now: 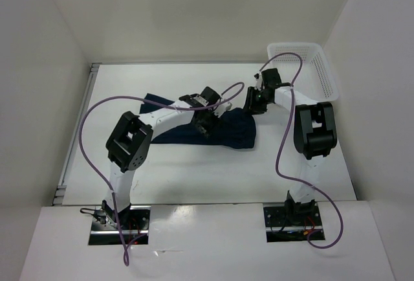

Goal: Fold and stack the shorts
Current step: Fold the shorts

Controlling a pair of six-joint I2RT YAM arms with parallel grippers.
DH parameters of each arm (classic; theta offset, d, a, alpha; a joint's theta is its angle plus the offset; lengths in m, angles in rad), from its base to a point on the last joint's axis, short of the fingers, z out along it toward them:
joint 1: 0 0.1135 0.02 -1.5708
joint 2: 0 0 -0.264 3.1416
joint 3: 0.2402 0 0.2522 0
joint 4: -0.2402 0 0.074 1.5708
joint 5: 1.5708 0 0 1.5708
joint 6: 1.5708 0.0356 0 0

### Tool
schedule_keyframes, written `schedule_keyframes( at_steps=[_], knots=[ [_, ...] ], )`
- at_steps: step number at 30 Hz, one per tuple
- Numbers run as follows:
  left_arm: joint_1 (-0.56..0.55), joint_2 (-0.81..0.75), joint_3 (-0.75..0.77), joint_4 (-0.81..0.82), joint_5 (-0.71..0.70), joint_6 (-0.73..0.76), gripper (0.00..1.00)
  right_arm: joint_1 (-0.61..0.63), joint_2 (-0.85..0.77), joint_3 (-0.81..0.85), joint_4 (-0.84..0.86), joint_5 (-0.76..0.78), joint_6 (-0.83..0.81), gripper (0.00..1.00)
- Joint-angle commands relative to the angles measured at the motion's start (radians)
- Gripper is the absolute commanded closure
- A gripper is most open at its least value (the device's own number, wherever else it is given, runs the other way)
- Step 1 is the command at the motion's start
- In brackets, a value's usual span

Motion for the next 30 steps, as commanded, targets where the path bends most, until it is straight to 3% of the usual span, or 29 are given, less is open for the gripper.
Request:
schedule_keyframes(
  at_steps=[1,2,3,5,7,10,13,15,19,22,26,30],
  knots=[
    [-0.011,0.029,0.008,0.011,0.063,0.003,0.48,-0.004,-0.018,0.016,0.031,-0.040,0.017,0.59],
    [-0.011,0.029,0.008,0.002,0.079,0.003,0.50,-0.004,-0.018,0.016,0.031,-0.040,0.017,0.58],
    [-0.011,0.029,0.008,0.002,0.088,0.003,0.50,-0.004,-0.018,0.016,0.031,0.001,0.017,0.46],
    [-0.011,0.015,-0.001,-0.007,0.088,0.003,0.47,-0.004,-0.018,0.016,0.031,0.044,0.000,0.34],
    [-0.020,0.001,-0.011,-0.007,0.088,0.003,0.40,-0.004,-0.029,0.016,0.031,0.095,0.000,0.31],
    [-0.029,-0.023,-0.011,-0.027,0.114,0.003,0.37,-0.004,-0.029,-0.007,0.031,0.046,0.000,0.30],
    [-0.039,-0.024,-0.020,-0.027,0.114,0.003,0.41,-0.004,-0.009,-0.017,0.055,-0.070,0.019,0.43],
    [-0.039,-0.024,-0.046,-0.003,0.105,0.003,0.51,-0.004,0.003,-0.017,0.055,-0.106,0.029,0.50],
    [-0.039,0.013,-0.069,0.025,0.085,0.003,0.65,-0.004,0.024,0.012,0.066,-0.091,0.029,0.85],
    [-0.039,0.022,-0.069,0.037,0.096,0.003,0.72,-0.004,0.034,0.055,0.086,-0.078,0.042,0.98],
    [-0.039,0.022,-0.049,0.028,0.084,0.003,0.92,-0.015,0.044,0.097,0.108,-0.164,0.111,1.00],
    [-0.039,-0.051,-0.040,-0.029,0.061,0.003,0.94,-0.026,0.044,0.141,0.146,-0.189,0.236,1.00]
  ],
)
